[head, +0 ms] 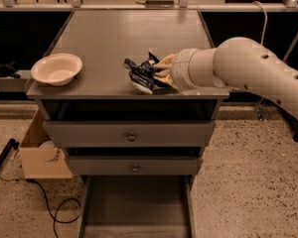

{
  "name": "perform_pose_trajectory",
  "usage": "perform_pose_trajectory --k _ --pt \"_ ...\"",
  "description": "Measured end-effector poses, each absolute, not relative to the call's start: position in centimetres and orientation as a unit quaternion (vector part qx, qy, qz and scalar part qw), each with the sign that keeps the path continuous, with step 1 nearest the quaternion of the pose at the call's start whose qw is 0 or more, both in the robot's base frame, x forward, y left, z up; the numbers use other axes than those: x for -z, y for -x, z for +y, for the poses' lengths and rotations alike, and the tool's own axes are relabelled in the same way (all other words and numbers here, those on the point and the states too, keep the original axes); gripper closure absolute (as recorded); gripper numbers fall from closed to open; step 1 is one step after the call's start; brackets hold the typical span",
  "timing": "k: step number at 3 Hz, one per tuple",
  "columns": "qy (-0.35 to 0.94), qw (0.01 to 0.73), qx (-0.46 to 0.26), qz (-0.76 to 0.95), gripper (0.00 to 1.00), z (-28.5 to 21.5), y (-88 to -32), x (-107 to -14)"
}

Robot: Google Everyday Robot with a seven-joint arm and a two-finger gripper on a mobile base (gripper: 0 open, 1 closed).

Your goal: Pick blue chip bag from bottom drawer and place on counter

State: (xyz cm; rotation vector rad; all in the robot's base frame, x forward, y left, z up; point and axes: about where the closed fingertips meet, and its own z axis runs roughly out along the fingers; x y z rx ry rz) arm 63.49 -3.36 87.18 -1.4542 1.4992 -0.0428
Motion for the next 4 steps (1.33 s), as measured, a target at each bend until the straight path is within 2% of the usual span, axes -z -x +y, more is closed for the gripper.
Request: perform_pose_trajectory --k 4 --pt "0.613 0.491 0.050 0.617 1.00 -2.9 -66.4 -89.9"
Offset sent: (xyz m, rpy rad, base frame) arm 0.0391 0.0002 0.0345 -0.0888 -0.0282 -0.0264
